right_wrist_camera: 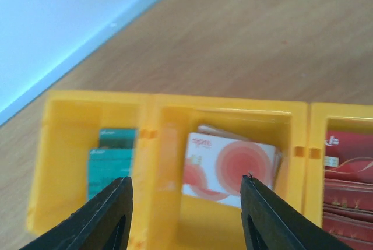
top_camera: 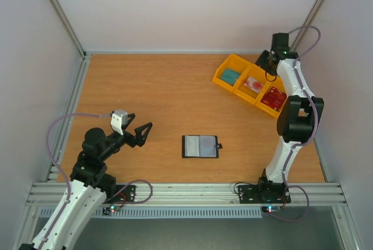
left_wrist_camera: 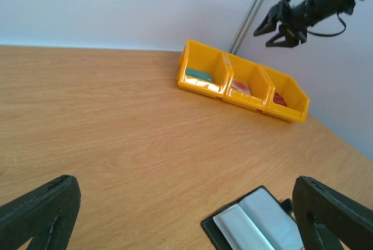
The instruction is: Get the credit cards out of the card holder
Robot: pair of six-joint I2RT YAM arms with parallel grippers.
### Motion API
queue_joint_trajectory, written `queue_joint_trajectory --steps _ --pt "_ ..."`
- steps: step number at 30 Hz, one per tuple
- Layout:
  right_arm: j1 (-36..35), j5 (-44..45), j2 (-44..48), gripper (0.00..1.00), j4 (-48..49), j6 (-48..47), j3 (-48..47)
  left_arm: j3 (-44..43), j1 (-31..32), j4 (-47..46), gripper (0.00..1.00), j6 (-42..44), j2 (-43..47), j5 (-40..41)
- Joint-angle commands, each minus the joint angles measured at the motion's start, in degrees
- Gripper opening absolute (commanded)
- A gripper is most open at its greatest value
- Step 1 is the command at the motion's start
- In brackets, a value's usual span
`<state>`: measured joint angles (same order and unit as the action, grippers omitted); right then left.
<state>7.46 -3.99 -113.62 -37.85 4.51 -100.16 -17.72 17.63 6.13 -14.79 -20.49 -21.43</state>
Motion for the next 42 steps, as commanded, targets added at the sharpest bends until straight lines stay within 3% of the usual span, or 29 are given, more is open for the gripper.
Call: queue_joint_trajectory --steps 1,5,10,13,14,19,26,29,30,31,34,42 --pt "-9.66 10.72 6.45 0.53 -7.21 -14.32 -5.07 1.17 -0.35 -3.54 0.99 -0.16 0.79 -0.28" --pt "-18.76 8.62 12.26 0.55 -14.57 -18.12 -0.45 1.61 -0.3 -3.83 0.99 -0.39 1.52 -0.15" --pt "-28.08 2.44 18.11 0.62 -23.14 -15.15 14.12 2.03 -0.34 -4.15 0.99 -0.89 1.95 -0.42" --pt "-33.52 -1.91 19.46 0.96 -25.17 -12.06 21.51 2.16 -0.26 -4.36 0.99 -1.09 1.78 -0.54" --pt "-34.97 -3.51 19.87 0.98 -24.89 -11.17 24.01 2.2 -0.33 -4.34 0.99 -1.12 1.72 -0.52" --pt "-39.17 -8.24 19.57 0.99 -22.8 -8.07 33.08 2.25 -0.29 -3.93 0.99 -0.8 1.99 -0.37" --pt "-39.41 -16.67 16.96 0.96 -17.14 -8.05 40.38 1.72 -0.37 -3.37 0.99 -3.61 -1.2 -3.3" --pt "-39.28 -18.04 16.13 0.96 -15.81 -8.7 40.97 -0.86 -0.19 -7.58 0.97 -15.63 -12.37 -14.57" --pt "-39.12 -18.21 16.14 0.96 -15.46 -8.87 41.38 -0.95 -0.09 -11.7 0.93 -23.44 -17.81 -20.14" --pt "-38.91 -18.22 16.34 0.96 -14.88 -8.98 42.0 -1.85 0.19 -12.97 0.91 -28.49 -22.8 -20.67" --pt "-37.56 -18.42 17.05 0.95 -12.48 -8.91 44.69 -6.34 1.15 -3.9 0.93 -24.82 -32.32 -14.46" --pt "-37.07 -22.49 16.46 0.88 -6.11 -9.86 48.09 -5.93 12.34 -4.72 0.99 -27.78 -52.01 -9.13"
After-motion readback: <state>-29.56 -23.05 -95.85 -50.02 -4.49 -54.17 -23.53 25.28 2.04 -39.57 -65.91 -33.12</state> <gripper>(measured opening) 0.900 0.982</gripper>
